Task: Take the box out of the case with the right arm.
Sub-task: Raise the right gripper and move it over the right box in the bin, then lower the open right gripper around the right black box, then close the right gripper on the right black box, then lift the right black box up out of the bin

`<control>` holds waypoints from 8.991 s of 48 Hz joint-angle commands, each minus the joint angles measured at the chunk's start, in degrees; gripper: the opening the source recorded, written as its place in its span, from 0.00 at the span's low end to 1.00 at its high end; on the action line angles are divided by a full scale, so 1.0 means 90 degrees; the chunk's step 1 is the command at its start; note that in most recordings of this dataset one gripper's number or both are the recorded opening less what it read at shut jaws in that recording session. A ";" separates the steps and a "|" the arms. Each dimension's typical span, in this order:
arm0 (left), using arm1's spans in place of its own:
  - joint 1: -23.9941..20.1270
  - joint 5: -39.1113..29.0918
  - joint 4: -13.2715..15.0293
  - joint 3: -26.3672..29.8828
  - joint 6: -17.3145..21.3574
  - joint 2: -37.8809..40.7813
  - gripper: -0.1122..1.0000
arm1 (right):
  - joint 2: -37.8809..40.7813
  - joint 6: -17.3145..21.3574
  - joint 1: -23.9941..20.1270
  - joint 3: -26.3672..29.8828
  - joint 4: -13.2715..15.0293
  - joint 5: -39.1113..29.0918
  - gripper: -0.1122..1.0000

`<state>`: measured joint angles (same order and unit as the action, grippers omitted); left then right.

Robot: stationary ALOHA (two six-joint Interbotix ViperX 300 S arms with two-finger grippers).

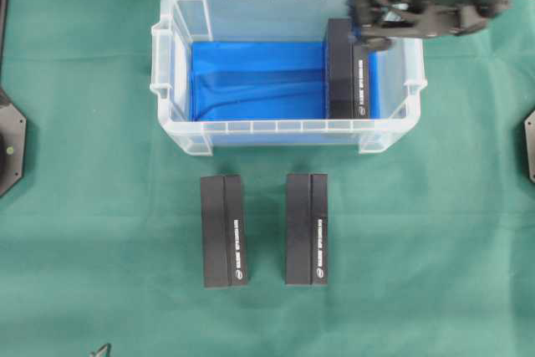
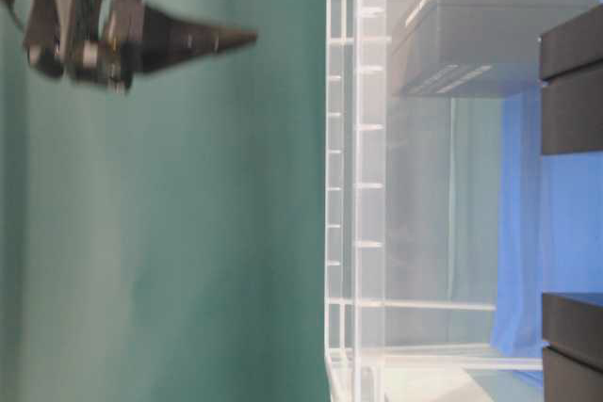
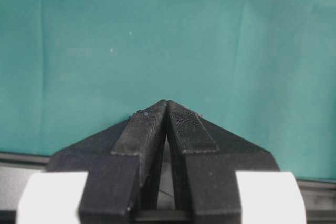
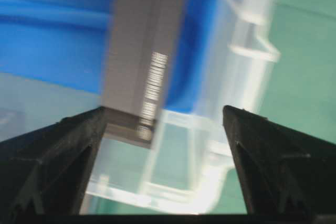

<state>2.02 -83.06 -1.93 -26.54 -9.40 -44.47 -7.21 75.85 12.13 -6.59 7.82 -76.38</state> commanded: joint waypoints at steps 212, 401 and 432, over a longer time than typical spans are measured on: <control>-0.0020 0.0020 -0.0010 0.0146 -0.0020 0.0010 0.10 | 0.1240 0.0527 0.0020 -0.0518 -0.0273 0.1260 0.90; -0.0020 0.0020 -0.0010 0.0127 0.0000 -0.0098 0.10 | 0.0674 0.0732 -0.0137 0.2559 -0.0186 -0.2402 0.68; -0.0020 0.0020 -0.0010 0.0127 -0.0010 -0.0098 0.10 | 0.0664 0.0732 -0.0156 0.2559 -0.0205 -0.2412 0.68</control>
<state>2.02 -83.06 -1.93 -26.54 -9.40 -45.53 1.14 82.35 11.07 14.85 5.89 -97.82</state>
